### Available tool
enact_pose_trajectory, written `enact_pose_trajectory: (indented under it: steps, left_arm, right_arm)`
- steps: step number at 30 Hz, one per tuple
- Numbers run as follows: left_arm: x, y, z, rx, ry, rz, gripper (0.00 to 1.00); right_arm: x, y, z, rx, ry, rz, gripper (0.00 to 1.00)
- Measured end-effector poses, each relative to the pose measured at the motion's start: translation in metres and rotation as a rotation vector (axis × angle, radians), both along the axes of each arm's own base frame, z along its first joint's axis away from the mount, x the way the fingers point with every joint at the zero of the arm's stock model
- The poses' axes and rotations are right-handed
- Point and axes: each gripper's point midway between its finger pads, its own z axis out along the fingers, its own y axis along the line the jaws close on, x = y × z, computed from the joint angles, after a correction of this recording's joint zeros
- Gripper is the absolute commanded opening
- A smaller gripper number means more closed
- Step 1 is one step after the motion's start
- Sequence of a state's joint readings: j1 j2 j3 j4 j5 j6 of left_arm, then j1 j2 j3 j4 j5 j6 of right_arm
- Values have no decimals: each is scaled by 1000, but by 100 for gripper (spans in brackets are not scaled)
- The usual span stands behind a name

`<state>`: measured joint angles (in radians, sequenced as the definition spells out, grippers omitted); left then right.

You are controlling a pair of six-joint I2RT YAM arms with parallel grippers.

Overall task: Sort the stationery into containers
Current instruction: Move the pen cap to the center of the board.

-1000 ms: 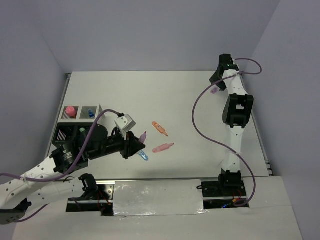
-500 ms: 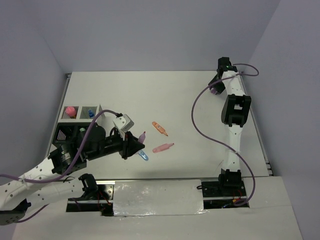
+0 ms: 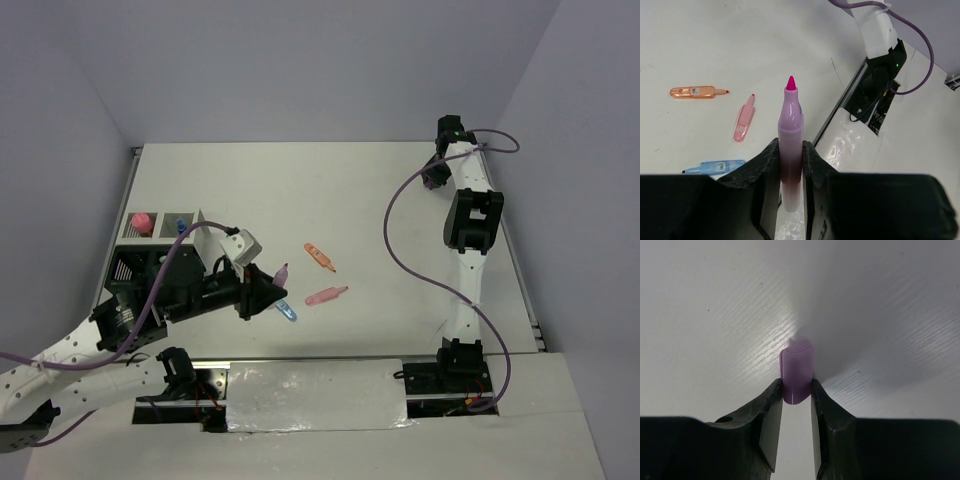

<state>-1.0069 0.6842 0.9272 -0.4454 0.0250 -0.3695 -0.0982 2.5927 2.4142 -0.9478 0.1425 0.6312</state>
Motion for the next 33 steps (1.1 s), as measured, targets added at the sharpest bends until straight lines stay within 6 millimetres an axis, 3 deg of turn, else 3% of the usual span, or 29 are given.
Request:
enact_pose_trajectory:
  steps: [6,10,13,16,22,25,28,32,33]
  left_arm:
    - [0,1,1,-3,-3,0,0]
    - [0,1,1,-4,-3,1,0]
    - [0,1,1,-4,-4,4,0]
    - [0,1,3,-10,-8,6,0]
    - [2,11,14,-57,-25,54,0]
    - [1,18,19,-92,-32,74,0]
    - [-1,26,24,-124,-35,97,0]
    - [-3,36,28,-150,-31,123,0]
    - [-4,38,28,-152,-28,128,0]
  right_arm:
    - [-7,1,-2,-4,-8,27,1]
    - [-31,9,-2,6,-8,65,0]
    - [-73,22,-1,17,8,98,0]
    - [-120,50,4,16,21,164,0]
    - [-218,147,20,43,-76,407,1]
    - [-258,177,14,64,-100,491,1]
    - [-283,182,-8,57,-53,503,1]
    - [-280,189,-9,40,-97,497,2]
    - [-280,189,-9,33,-104,496,10]
